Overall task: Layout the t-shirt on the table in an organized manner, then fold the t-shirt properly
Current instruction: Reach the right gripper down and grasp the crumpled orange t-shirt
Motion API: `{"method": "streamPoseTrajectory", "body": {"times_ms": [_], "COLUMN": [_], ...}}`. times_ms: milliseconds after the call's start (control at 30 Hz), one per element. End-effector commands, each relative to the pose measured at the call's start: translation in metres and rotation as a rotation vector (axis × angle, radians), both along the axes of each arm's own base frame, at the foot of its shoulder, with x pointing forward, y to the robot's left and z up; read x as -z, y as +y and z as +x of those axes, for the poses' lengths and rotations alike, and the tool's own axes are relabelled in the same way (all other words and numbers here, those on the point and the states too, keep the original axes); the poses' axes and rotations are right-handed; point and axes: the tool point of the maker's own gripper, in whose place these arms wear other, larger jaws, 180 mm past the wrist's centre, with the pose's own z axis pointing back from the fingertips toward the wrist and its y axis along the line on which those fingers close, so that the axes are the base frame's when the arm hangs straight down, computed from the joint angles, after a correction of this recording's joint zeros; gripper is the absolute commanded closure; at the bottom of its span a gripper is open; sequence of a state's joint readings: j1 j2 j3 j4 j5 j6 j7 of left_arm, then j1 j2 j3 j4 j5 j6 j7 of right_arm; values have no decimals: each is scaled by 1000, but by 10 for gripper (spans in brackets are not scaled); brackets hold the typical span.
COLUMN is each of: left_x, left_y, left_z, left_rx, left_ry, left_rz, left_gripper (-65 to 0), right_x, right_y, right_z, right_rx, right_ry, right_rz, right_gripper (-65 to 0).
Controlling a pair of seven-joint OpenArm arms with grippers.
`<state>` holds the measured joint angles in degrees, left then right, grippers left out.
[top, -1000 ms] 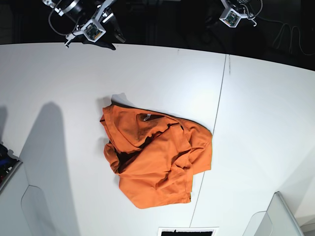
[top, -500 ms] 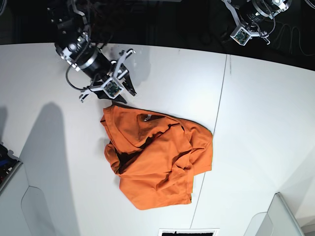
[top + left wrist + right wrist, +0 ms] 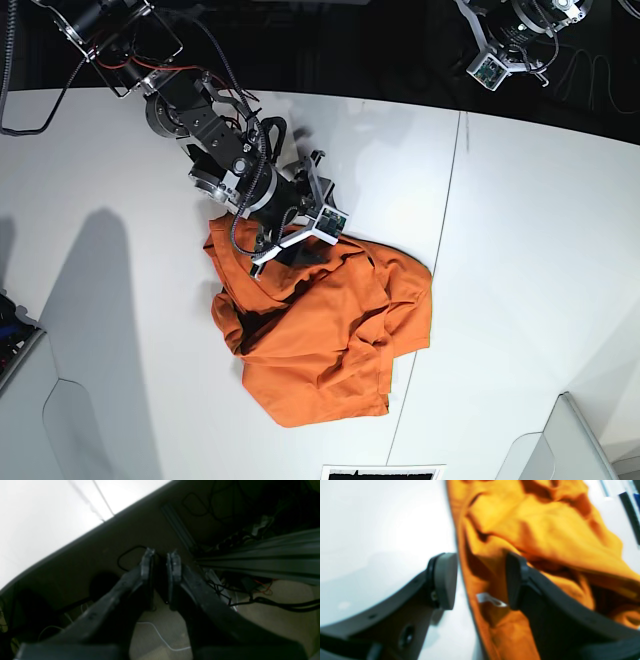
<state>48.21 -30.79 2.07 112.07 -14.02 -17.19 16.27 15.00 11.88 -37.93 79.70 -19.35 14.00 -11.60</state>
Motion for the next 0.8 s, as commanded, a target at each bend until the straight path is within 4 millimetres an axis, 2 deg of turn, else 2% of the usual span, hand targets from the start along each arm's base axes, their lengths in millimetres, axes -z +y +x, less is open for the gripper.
{"method": "streamPoseTrajectory", "body": {"times_ms": [0, 267, 333, 400, 500, 633, 767], "left_x": [-7, -7, -7, -7, -6, -6, -5], "left_y": [-1, -1, -1, -1, -1, -1, -1], "left_z": [4, 4, 4, 3, 3, 3, 2], "left_rx": [6, 5, 5, 5, 5, 5, 5], "left_ry": [-27, -25, -25, -24, -19, -19, -15], "left_rz": [-12, -12, -12, -12, -9, -8, -6], "left_gripper": [-120, -120, -120, -120, -120, -120, -120], "right_x": [-12, 24, 26, 25, 22, 5, -23], "right_y": [-1, -8, -10, -11, -8, 1, 9], "right_z": [12, 12, 14, 15, 15, 20, 26], "right_rx": [16, 41, 63, 65, 61, 72, 91], "right_ry": [-40, 4, 2, 0, -7, -49, -107], "right_rz": [16, -74, -74, -72, -63, -24, 15], "right_gripper": [-308, -301, -227, -116, 0, 0, 0]}}
